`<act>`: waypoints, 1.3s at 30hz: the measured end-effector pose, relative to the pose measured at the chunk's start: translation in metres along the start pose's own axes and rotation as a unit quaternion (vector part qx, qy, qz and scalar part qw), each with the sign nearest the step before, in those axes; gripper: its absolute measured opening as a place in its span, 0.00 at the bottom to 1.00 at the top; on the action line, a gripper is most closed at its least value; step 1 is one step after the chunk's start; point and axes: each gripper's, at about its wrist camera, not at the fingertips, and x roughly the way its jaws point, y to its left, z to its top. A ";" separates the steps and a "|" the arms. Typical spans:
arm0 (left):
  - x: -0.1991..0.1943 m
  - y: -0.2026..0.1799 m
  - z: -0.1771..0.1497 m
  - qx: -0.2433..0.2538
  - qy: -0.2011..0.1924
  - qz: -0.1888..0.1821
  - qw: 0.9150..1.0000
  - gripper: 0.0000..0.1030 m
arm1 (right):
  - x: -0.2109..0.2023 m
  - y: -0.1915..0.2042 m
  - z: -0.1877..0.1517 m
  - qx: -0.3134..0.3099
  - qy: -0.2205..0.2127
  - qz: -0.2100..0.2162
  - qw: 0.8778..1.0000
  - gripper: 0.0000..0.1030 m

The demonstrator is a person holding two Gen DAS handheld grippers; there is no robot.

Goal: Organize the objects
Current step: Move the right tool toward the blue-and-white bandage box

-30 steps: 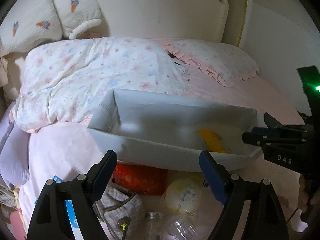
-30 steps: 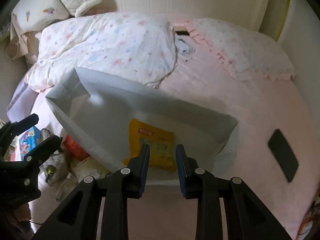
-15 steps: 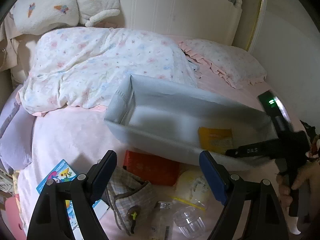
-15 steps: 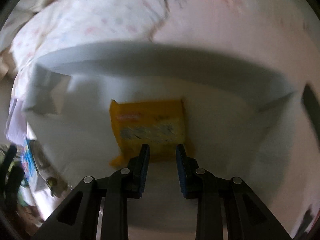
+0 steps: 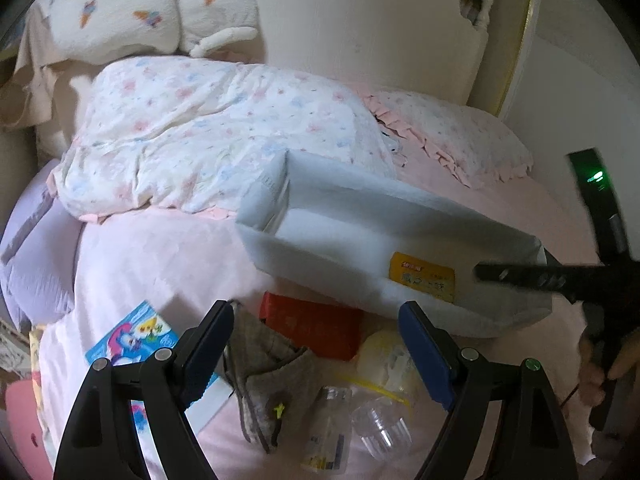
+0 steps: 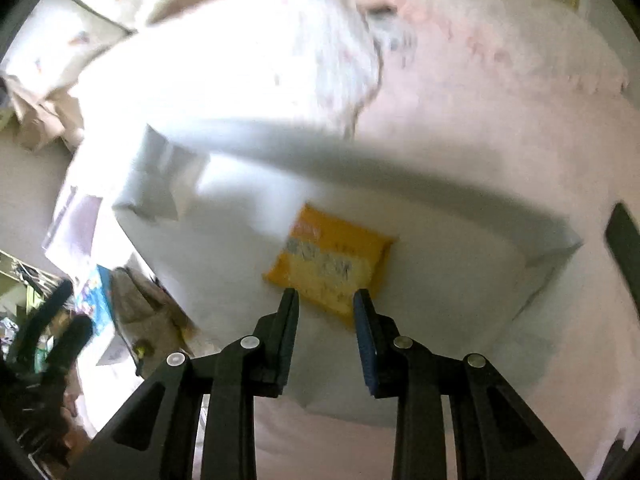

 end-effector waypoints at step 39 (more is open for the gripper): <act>-0.041 0.067 -0.035 -0.079 -0.010 0.039 0.996 0.81 | -0.009 0.102 -0.045 -0.188 -0.085 0.207 0.956 0.40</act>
